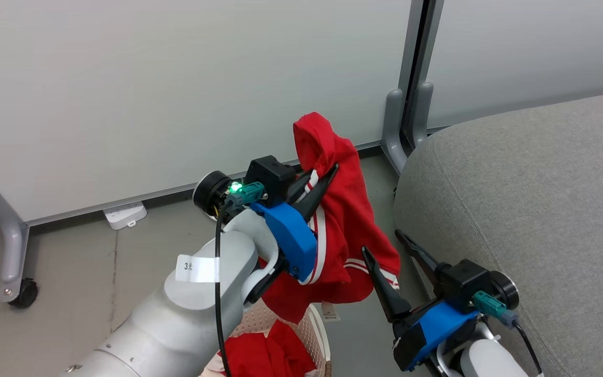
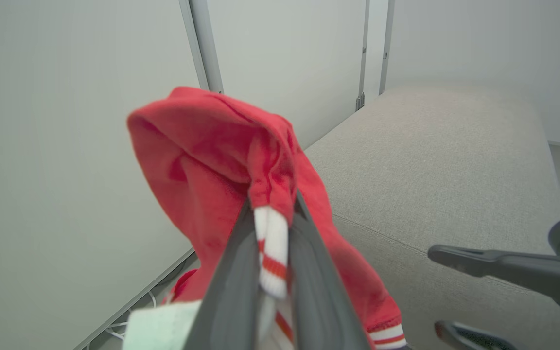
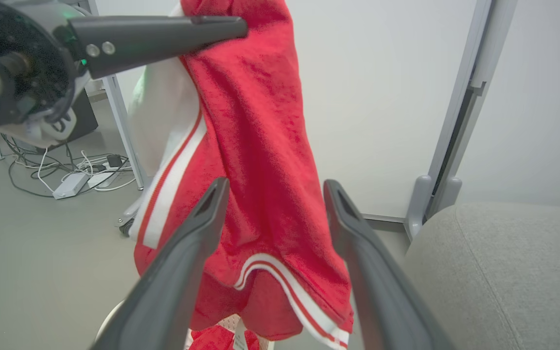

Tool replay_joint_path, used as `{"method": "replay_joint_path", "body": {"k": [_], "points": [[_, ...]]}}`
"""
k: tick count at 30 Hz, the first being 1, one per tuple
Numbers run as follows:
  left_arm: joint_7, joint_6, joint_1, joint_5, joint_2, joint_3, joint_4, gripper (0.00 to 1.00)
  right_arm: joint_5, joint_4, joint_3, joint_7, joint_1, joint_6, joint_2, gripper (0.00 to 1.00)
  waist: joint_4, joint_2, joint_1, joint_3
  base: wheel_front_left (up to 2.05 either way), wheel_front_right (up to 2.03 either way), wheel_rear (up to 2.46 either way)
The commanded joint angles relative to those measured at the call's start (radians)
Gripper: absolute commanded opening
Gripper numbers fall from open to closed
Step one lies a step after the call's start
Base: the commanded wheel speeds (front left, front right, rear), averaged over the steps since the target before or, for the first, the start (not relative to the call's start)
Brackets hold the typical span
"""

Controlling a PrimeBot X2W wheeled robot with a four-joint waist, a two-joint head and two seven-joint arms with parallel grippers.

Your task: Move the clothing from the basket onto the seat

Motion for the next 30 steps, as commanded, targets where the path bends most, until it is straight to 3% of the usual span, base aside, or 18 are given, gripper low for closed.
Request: {"method": "replay_joint_path", "body": {"k": [1, 8, 21, 22, 23, 24, 30], "points": [[-0.006, -0.002, 0.008, -0.004, 0.000, -0.001, 0.003, 0.00, 0.014, -0.004, 0.008, 0.005, -0.008, 0.000, -0.004, 1.00, -0.001, 0.0000, 0.0001, 0.001, 0.00, 0.00, 0.00], [-0.008, -0.002, 0.008, -0.017, -0.011, -0.018, 0.001, 0.00, 0.111, 0.048, 0.120, 0.030, -0.092, 0.000, -0.003, 1.00, 0.002, 0.0000, 0.0001, 0.001, 0.00, 0.00, 0.00], [-0.009, -0.002, -0.015, -0.050, -0.029, -0.060, -0.042, 0.00, 0.201, 0.329, 0.256, 0.065, -0.288, 0.000, -0.003, 1.00, 0.031, 0.0000, 0.0001, 0.004, 0.00, 0.00, 0.00], [-0.008, -0.002, -0.016, -0.052, -0.030, -0.062, -0.045, 0.00, 0.204, 0.347, 0.264, 0.068, -0.299, 0.000, -0.003, 0.48, 0.033, 0.0000, 0.0001, 0.005, 0.00, 0.00, 0.00], [-0.008, -0.002, -0.017, -0.053, -0.030, -0.064, -0.046, 0.00, 0.206, 0.360, 0.275, 0.064, -0.310, 0.000, -0.003, 0.09, 0.034, 0.0000, 0.0001, 0.005, 0.00, 0.00, 0.00], [-0.007, -0.002, -0.019, -0.057, -0.031, -0.067, -0.048, 0.00, 0.212, 0.371, 0.282, 0.059, -0.319, 0.000, -0.003, 0.00, 0.035, 0.0000, 0.0001, 0.005, 0.00, 0.00, 0.00], [-0.011, -0.002, -0.022, -0.066, -0.025, -0.080, -0.046, 0.00, 0.228, 0.422, 0.302, 0.032, -0.353, 0.000, -0.003, 0.00, 0.031, 0.0000, 0.0001, 0.005, 0.00, 0.00, 0.00]]}}
